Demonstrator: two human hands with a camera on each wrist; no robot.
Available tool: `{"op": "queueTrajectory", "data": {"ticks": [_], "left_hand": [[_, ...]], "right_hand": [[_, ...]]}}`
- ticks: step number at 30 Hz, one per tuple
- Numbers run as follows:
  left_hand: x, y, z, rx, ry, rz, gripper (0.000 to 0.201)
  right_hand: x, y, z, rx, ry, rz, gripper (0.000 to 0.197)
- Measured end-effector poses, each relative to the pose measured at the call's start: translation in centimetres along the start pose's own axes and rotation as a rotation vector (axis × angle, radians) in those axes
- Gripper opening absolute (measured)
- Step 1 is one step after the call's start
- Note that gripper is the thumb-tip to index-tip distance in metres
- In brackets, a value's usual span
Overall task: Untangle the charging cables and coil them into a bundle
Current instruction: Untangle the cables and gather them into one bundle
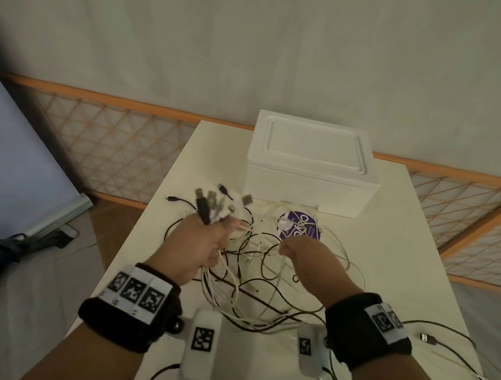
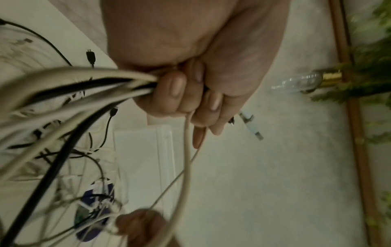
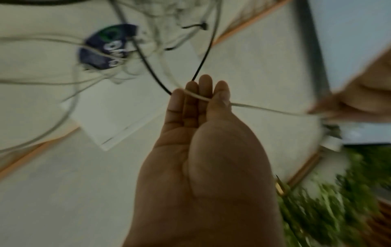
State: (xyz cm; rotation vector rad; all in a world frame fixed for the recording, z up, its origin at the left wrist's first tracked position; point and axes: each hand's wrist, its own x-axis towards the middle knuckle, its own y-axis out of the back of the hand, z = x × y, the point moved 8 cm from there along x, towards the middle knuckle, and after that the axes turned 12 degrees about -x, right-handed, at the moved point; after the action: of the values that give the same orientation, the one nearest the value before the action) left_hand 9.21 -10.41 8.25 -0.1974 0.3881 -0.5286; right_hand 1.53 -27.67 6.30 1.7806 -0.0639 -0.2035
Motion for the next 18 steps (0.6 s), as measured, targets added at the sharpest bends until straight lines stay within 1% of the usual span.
{"op": "queueTrajectory", "data": {"ticks": [2, 3, 5, 6, 7, 8, 10, 12, 14, 15, 16, 18], "left_hand": [[-0.2, 0.2, 0.5, -0.149, -0.006, -0.043, 0.027], [-0.3, -0.1, 0.3, -0.231, 0.035, -0.074, 0.029], [-0.5, -1.4, -1.1, -0.395, 0.166, -0.166, 0.032], [-0.6, -2.3, -1.8, -0.424, 0.216, -0.204, 0.034], [-0.4, -3.1, -2.5, -0.386, 0.231, -0.197, 0.035], [-0.1, -3.8, -2.9, -0.302, 0.214, -0.172, 0.030], [1.1, -5.3, -3.5, -0.056, 0.111, -0.111, 0.013], [2.6, -6.5, -4.0, 0.160, 0.018, -0.085, 0.007], [4.0, -7.2, -4.7, 0.291, -0.032, -0.077, 0.026], [4.6, -7.4, -5.3, 0.320, -0.039, -0.085, 0.031], [5.1, -7.5, -5.8, 0.366, -0.053, -0.092, 0.032], [5.7, -6.9, -6.6, 0.486, -0.067, -0.039, 0.033]], "right_hand": [[-0.2, -0.3, 1.8, -0.003, -0.046, 0.030, 0.018], [-0.3, 0.0, 2.2, 0.014, -0.066, 0.041, 0.018], [-0.4, 1.8, 1.9, 0.087, -0.074, 0.090, 0.017], [-0.5, 3.0, 1.2, 0.141, -0.057, 0.132, 0.017], [-0.6, 4.3, 0.4, 0.184, -0.043, 0.179, 0.017], [-0.7, 5.5, -0.3, 0.230, -0.023, 0.224, 0.017], [-1.0, 7.0, -1.4, 0.280, 0.009, 0.267, 0.015], [-1.1, 7.8, -1.6, 0.268, -0.003, 0.292, 0.015], [-1.5, 8.8, -0.8, 0.412, -0.058, 0.337, 0.015], [-1.7, 9.5, -0.2, 0.501, -0.080, 0.375, 0.018], [-2.2, 10.5, 0.4, 0.572, -0.090, 0.433, 0.021], [-3.2, 13.4, 1.9, 0.661, -0.095, 0.592, 0.025]]}}
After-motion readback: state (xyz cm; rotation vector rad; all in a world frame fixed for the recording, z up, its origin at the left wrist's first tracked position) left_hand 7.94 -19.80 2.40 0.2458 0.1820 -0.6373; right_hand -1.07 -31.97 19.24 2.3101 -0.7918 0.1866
